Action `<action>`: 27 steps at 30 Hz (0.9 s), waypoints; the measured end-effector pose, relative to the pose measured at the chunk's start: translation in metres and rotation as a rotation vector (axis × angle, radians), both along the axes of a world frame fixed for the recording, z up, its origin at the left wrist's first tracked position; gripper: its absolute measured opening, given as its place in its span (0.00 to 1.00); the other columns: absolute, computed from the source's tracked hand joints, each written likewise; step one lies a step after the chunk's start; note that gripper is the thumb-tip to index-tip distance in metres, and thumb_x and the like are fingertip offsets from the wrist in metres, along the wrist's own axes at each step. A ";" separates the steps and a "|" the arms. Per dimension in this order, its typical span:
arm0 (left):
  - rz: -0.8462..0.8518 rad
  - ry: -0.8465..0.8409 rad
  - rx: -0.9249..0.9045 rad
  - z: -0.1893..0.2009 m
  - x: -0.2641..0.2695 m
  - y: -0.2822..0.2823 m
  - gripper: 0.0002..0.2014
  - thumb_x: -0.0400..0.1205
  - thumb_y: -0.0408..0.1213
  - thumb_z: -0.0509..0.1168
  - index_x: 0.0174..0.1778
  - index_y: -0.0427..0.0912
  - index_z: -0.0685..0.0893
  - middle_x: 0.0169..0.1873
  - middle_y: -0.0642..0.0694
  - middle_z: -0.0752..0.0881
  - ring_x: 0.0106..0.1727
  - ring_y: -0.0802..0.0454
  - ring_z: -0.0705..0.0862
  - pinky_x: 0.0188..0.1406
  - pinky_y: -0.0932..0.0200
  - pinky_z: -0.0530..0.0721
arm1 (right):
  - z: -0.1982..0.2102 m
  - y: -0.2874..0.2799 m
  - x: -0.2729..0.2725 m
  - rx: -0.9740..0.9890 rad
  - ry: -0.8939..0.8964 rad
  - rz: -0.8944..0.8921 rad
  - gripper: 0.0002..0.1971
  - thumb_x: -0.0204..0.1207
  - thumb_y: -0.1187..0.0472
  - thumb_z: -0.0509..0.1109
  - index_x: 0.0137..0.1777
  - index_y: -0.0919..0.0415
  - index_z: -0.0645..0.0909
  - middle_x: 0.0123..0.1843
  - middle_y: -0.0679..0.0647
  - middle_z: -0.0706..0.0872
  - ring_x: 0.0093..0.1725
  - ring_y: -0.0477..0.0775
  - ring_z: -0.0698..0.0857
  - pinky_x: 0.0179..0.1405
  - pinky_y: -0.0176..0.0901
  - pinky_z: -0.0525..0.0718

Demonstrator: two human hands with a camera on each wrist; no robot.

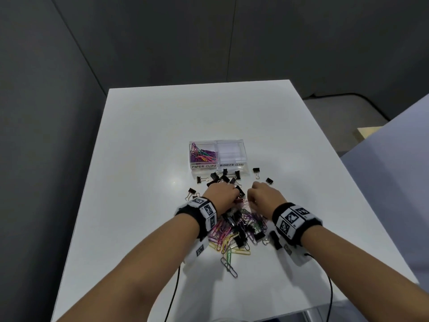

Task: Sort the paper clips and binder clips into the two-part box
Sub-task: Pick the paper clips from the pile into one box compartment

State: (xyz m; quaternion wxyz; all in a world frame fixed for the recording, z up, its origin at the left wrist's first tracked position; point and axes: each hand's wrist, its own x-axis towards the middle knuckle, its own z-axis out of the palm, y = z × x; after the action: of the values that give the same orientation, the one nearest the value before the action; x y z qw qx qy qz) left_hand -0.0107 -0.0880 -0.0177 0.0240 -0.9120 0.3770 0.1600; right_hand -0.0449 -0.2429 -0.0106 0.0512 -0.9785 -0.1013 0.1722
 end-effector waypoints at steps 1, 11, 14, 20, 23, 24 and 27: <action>0.010 -0.004 0.007 -0.001 0.001 0.000 0.12 0.84 0.34 0.59 0.62 0.37 0.78 0.58 0.40 0.83 0.61 0.39 0.80 0.53 0.46 0.80 | 0.002 -0.003 0.001 0.037 -0.001 -0.037 0.10 0.81 0.61 0.60 0.54 0.64 0.80 0.57 0.59 0.80 0.57 0.59 0.79 0.52 0.50 0.81; 0.135 0.155 -0.204 0.006 0.004 0.031 0.18 0.86 0.36 0.56 0.73 0.43 0.74 0.63 0.43 0.79 0.62 0.44 0.81 0.58 0.50 0.81 | 0.006 -0.014 0.003 0.265 0.141 -0.274 0.16 0.81 0.71 0.53 0.65 0.64 0.73 0.57 0.62 0.84 0.44 0.55 0.80 0.43 0.42 0.74; 0.248 0.207 -0.220 0.006 0.003 0.044 0.14 0.87 0.35 0.53 0.65 0.37 0.77 0.59 0.40 0.78 0.56 0.41 0.81 0.56 0.51 0.79 | 0.007 -0.007 0.006 0.285 0.111 -0.271 0.11 0.80 0.70 0.53 0.53 0.64 0.77 0.55 0.60 0.80 0.46 0.54 0.77 0.45 0.42 0.73; 0.416 0.270 -0.203 0.002 -0.001 0.068 0.10 0.85 0.34 0.52 0.55 0.34 0.75 0.49 0.37 0.81 0.47 0.41 0.80 0.49 0.50 0.77 | 0.002 0.002 0.002 0.100 0.139 -0.063 0.11 0.80 0.58 0.59 0.53 0.62 0.79 0.50 0.56 0.80 0.43 0.53 0.77 0.43 0.40 0.75; 0.442 0.271 -0.196 0.002 -0.003 0.078 0.11 0.85 0.34 0.50 0.56 0.35 0.75 0.45 0.38 0.81 0.43 0.44 0.77 0.45 0.54 0.73 | 0.000 0.000 0.001 0.073 0.151 -0.041 0.10 0.79 0.58 0.61 0.54 0.61 0.80 0.55 0.56 0.83 0.47 0.54 0.80 0.49 0.42 0.79; 0.450 0.277 -0.203 0.001 -0.004 0.081 0.11 0.86 0.33 0.50 0.57 0.35 0.76 0.47 0.37 0.83 0.43 0.44 0.77 0.44 0.55 0.72 | 0.000 0.001 0.000 0.067 0.161 -0.040 0.10 0.79 0.57 0.62 0.54 0.61 0.81 0.55 0.56 0.84 0.49 0.54 0.82 0.51 0.43 0.81; 0.464 0.297 -0.207 0.000 -0.004 0.085 0.12 0.86 0.33 0.50 0.57 0.35 0.76 0.50 0.35 0.85 0.42 0.47 0.76 0.42 0.57 0.72 | -0.004 0.007 -0.005 0.042 0.175 -0.024 0.09 0.79 0.57 0.64 0.53 0.61 0.80 0.53 0.55 0.85 0.51 0.55 0.84 0.52 0.46 0.85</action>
State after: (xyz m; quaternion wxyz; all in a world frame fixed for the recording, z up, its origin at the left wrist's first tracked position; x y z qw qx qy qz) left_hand -0.0150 -0.0034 -0.0173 -0.1620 -0.9380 0.1723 0.2536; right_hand -0.0501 -0.2363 -0.0141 0.0822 -0.9596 -0.0883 0.2542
